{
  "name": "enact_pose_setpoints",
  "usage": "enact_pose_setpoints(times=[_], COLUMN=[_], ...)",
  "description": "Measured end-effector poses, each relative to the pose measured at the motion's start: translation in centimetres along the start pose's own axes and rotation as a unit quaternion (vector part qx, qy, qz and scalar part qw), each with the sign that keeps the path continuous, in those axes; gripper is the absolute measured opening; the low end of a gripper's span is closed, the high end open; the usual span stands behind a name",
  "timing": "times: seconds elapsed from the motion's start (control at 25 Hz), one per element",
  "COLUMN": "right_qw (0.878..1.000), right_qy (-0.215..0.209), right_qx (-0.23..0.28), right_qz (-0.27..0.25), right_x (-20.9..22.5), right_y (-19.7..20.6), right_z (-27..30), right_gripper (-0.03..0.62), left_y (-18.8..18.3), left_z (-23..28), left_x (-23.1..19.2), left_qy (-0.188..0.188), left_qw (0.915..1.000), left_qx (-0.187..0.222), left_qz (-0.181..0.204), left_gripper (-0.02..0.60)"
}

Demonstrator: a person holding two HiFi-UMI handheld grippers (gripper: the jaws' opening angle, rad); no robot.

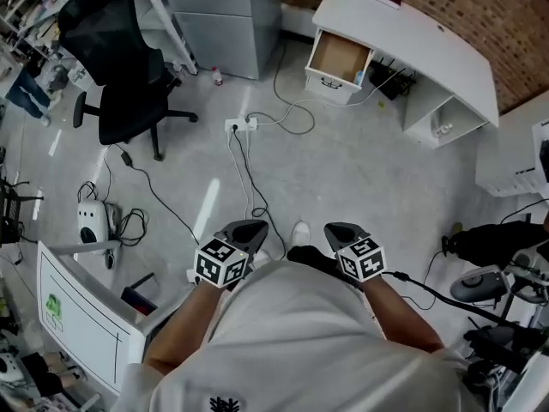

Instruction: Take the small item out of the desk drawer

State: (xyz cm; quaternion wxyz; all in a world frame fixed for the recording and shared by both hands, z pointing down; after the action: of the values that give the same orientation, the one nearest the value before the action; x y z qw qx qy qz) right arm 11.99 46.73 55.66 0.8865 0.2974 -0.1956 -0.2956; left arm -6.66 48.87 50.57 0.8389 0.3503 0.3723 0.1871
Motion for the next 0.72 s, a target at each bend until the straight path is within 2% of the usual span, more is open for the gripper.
enact_pose_setpoints(times=[0.12,0.4,0.52,0.72], right_qw=[1.000,1.000,0.999,0.998], right_qy=[0.002,0.006,0.008,0.022], right_qx=[0.008,0.015,0.014,0.012], right_qz=[-0.007,0.012,0.027,0.054], right_x=[4.2,14.3,17.0,19.6], right_y=[-1.0,-4.0,-4.6,-7.0], right_z=[0.3,1.1,2.2,5.2], right_gripper=[0.032,0.040,0.095,0.095], left_y=[-2.7,-11.5,-13.7,-16.1], left_z=[3.5,12.0,14.3,16.2], left_x=[-0.2,-0.4,-0.6,-4.4], left_qy=[-0.002,-0.004,0.007,0.021], left_qw=[0.9999,0.9991,0.9991,0.9983], left_qx=[-0.008,-0.008,-0.013,-0.034], left_qz=[0.007,0.040,0.041,0.043], left_gripper=[0.029,0.029,0.029,0.029])
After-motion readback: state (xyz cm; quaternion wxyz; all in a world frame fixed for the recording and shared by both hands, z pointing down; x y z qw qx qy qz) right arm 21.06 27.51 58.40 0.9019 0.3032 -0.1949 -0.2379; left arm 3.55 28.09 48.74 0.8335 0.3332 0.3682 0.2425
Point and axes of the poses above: the fingertips, and each gripper's own axes: z forward along the fingers, x to its right, y out of its underside, the point moved 3 cm from there along -z, backward along the fingers, and after that the axes turned 8 degrees about y, right-handed, at the moved point
